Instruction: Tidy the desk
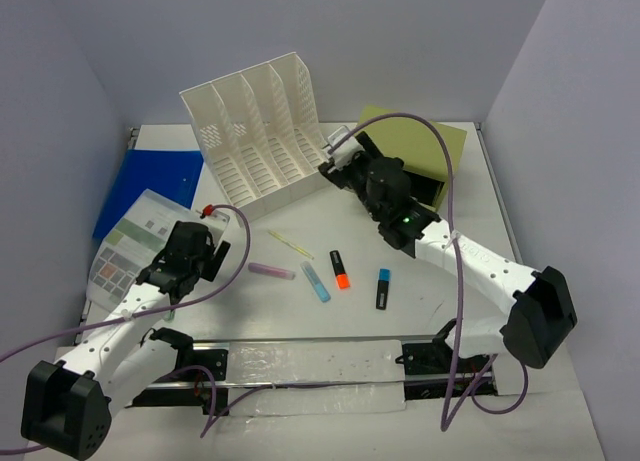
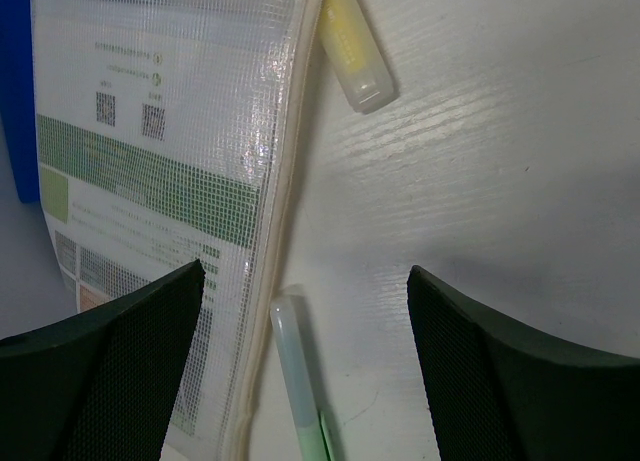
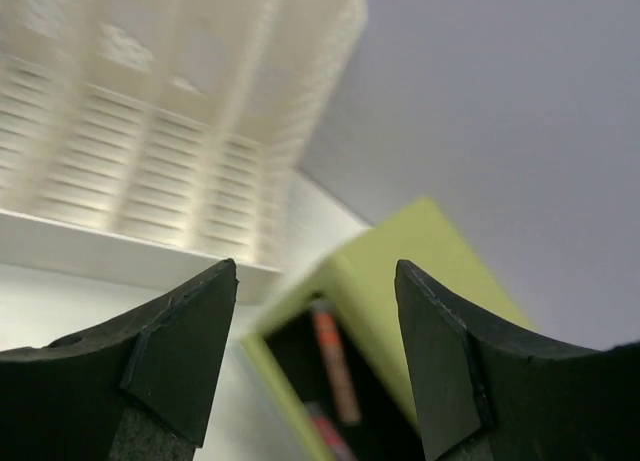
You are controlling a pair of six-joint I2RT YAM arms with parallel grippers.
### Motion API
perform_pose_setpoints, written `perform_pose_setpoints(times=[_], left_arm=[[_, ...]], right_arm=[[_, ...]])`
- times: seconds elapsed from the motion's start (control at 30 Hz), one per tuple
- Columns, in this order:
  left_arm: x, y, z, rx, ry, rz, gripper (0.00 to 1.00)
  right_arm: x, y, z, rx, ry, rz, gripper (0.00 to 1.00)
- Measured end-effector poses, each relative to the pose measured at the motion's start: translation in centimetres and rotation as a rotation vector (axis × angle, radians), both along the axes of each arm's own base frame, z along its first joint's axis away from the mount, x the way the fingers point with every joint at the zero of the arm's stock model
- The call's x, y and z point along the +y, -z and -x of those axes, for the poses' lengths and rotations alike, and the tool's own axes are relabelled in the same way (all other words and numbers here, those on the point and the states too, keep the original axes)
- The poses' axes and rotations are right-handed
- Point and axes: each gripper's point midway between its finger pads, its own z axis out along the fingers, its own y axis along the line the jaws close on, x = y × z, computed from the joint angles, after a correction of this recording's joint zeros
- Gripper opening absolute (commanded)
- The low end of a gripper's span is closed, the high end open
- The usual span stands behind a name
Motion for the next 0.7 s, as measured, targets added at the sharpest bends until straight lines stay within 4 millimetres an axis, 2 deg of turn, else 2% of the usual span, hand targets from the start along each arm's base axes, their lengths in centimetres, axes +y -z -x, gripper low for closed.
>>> perform_pose_setpoints(times=[0.07, 0.13, 0.27, 0.33, 0.4, 0.53, 0.63, 0.7], left_arm=[[0.1, 0.0, 0.0, 0.000, -0.003, 0.000, 0.89], [0.1, 0.0, 0.0, 0.000, -0.003, 0.000, 0.89], [0.2, -0.1, 0.0, -0.001, -0.008, 0.001, 0.89], [0.2, -0.1, 0.0, -0.004, -0.010, 0.003, 0.89], [0.3, -0.2, -0.1, -0.006, -0.012, 0.003, 0.89], [0.4, -0.2, -0.1, -0.007, -0.015, 0.004, 0.89], [0.4, -0.2, -0.1, -0.007, -0.015, 0.003, 0.89], [0.4, -0.2, -0.1, -0.007, -0.015, 0.004, 0.89]], right_arm=[[2.4, -0.4, 0.7, 0.053, -0.048, -0.095, 0.70], [3.7, -0.4, 0.3, 0.106, -0.047, -0.155, 0.67], [3.8, 0.6, -3.3, 0.178, 0.087, -0.166, 0.59], [3.8, 1.5, -5.1, 0.205, 0.158, -0.149, 0.50], [3.2, 3.0, -6.3, 0.224, 0.230, -0.120, 0.47], [0.8, 5.9, -7.4, 0.227, 0.395, -0.009, 0.53], [-0.8, 7.4, -7.8, 0.223, 0.485, 0.071, 0.67], [-1.7, 8.2, -8.0, 0.221, 0.535, 0.116, 0.71]])
